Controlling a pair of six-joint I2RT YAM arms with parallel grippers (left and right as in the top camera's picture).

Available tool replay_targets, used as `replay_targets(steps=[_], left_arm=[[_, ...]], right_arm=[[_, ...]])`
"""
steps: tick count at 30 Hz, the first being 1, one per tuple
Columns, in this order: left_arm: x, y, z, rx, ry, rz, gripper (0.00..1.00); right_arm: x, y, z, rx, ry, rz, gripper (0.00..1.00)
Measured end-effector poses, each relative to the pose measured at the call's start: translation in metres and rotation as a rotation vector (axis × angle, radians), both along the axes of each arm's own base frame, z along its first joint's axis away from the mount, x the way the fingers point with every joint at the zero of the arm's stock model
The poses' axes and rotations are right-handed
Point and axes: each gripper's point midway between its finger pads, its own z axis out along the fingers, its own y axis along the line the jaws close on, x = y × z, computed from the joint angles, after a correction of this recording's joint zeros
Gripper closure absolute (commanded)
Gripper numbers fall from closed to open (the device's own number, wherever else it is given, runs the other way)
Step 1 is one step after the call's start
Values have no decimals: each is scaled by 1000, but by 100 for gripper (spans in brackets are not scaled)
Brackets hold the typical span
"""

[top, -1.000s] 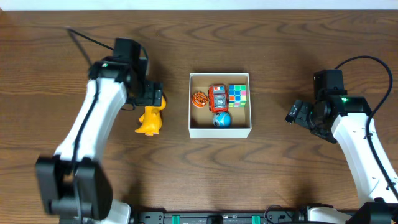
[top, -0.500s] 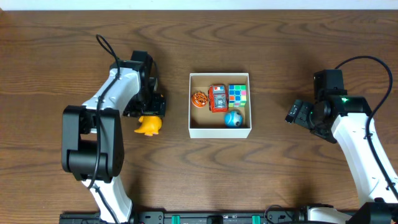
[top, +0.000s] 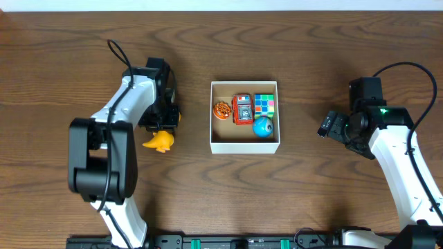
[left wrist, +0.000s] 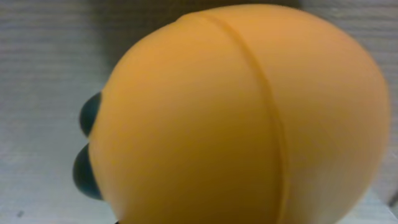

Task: Pack container
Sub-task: 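Grasp the orange dinosaur with the left gripper and lift it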

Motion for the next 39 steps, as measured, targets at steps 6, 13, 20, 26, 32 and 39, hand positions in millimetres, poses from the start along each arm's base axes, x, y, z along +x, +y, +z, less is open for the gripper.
replay_targets(steps=[6,13,20,26,32,39], left_arm=[[12,-12,74,-29,-232,-33,81],[8,-90,192,-122,-656,-389,93],[-26,-186,212,-184,-791,-883,94],[-33,-217,149,-160,-622,-1048,94],[-36,-216,76,-116,-402,-1090,94],[-34,-216,59,-104,-365,-1095,84]], right_arm=[[0,0,0,0,0,0,1],[0,0,0,0,0,0,1],[0,0,0,0,0,0,1],[0,0,0,0,0,0,1],[0,0,0,-1,0,3,1],[0,0,0,-1,0,3,1]])
